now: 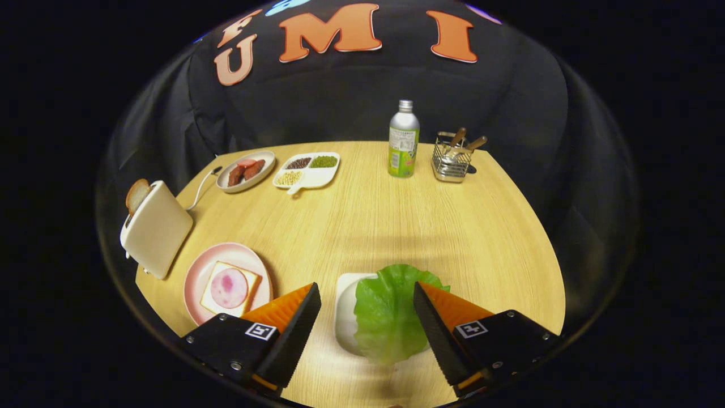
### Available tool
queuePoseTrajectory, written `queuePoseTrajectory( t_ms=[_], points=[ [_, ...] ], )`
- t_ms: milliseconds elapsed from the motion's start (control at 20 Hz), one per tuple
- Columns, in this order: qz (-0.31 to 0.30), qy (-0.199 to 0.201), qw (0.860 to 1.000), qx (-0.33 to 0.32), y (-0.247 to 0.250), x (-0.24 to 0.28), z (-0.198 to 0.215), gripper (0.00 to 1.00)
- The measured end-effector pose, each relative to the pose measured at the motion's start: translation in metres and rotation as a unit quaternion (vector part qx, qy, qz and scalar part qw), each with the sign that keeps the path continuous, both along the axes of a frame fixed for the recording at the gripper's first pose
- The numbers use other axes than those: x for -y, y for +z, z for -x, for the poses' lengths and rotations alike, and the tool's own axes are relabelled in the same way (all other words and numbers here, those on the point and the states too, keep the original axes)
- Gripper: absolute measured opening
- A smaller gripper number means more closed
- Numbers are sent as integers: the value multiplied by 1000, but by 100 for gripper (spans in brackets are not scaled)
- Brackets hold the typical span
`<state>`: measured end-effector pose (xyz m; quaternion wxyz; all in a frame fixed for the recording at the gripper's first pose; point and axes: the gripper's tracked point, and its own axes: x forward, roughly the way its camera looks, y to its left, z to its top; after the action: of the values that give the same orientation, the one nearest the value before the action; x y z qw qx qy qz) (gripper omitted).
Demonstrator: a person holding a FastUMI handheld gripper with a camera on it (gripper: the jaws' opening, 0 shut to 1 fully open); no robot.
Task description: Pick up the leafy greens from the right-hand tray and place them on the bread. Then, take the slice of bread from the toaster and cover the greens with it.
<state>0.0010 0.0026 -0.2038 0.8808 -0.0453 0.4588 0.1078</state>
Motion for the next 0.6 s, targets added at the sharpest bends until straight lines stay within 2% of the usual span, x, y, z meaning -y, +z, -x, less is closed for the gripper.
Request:
queuePoseTrajectory(
  t_ms=[100,350,600],
  points=[
    [23,-9,999,-24,-17,12,1,99],
    [25,-25,995,-96,-52,17,11,98],
    [32,-38,991,-126,-74,20,11,94]
  ],
)
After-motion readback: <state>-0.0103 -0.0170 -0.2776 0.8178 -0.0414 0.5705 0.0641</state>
